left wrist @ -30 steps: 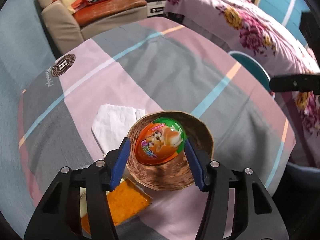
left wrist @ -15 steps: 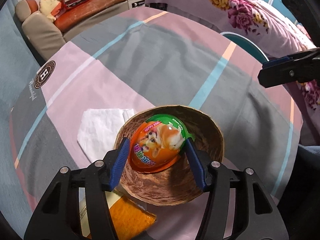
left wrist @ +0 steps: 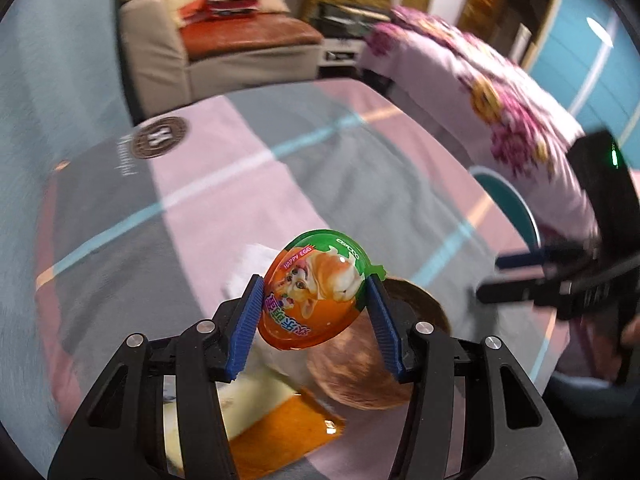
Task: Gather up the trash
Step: 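Lift the egg toy with left gripper while right gripper grasps the wicker bowl rim, then carry the egg toy and wicker bowl over the bin, then open left gripper to drop the egg toy while right gripper lowers the bowl into the bin, then move both grippers back over the table toward remaining items, then grasp the orange-yellow snack bag with left gripper while right gripper approaches the white tissue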
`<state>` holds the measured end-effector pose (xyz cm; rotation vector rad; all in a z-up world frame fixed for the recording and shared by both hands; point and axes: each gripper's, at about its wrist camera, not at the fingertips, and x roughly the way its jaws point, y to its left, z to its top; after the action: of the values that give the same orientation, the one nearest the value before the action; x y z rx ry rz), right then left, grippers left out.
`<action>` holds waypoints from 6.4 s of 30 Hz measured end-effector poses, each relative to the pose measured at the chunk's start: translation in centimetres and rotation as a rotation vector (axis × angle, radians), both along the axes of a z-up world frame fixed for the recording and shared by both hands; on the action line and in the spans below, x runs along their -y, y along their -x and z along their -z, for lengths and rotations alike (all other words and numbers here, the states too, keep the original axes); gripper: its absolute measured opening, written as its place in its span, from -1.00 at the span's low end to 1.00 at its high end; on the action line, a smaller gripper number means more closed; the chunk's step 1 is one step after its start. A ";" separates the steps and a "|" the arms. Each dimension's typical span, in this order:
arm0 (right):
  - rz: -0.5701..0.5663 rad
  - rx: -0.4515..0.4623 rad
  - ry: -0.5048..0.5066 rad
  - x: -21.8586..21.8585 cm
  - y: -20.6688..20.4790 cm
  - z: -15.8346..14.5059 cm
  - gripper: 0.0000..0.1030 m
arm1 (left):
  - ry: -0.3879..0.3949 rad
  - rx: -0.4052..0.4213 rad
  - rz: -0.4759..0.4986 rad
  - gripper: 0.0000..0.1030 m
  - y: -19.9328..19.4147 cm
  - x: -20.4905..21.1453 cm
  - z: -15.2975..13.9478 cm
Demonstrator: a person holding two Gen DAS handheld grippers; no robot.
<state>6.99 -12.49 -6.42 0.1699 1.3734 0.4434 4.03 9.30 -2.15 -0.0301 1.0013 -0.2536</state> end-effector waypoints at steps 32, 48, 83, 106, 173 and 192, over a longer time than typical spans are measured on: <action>0.198 0.213 0.001 7.6 -1.7 -3.7 -0.89 | 0.059 -0.030 0.032 0.03 -1.4 5.4 0.4; 0.403 0.305 -0.039 20.7 0.0 -5.2 -0.89 | -0.020 -0.029 0.197 0.03 -3.6 18.5 -1.1; 0.612 0.274 0.022 34.6 0.0 -2.1 -0.88 | -0.107 -0.114 0.366 0.06 -9.4 34.6 3.3; 0.579 0.250 0.069 32.7 -2.0 -2.0 -0.87 | -0.071 -0.085 0.263 0.74 -10.0 30.9 2.3; 0.216 0.242 0.225 10.4 2.5 -7.0 0.62 | -0.033 0.015 0.092 0.89 1.6 8.8 -1.9; -0.046 0.152 0.223 -2.4 3.5 -4.5 0.62 | -0.278 -0.088 0.111 0.90 7.7 -4.5 3.1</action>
<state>3.49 -10.06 -1.88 -0.0775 1.2681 0.3318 -3.70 13.82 -5.26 0.2699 1.1202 -0.2135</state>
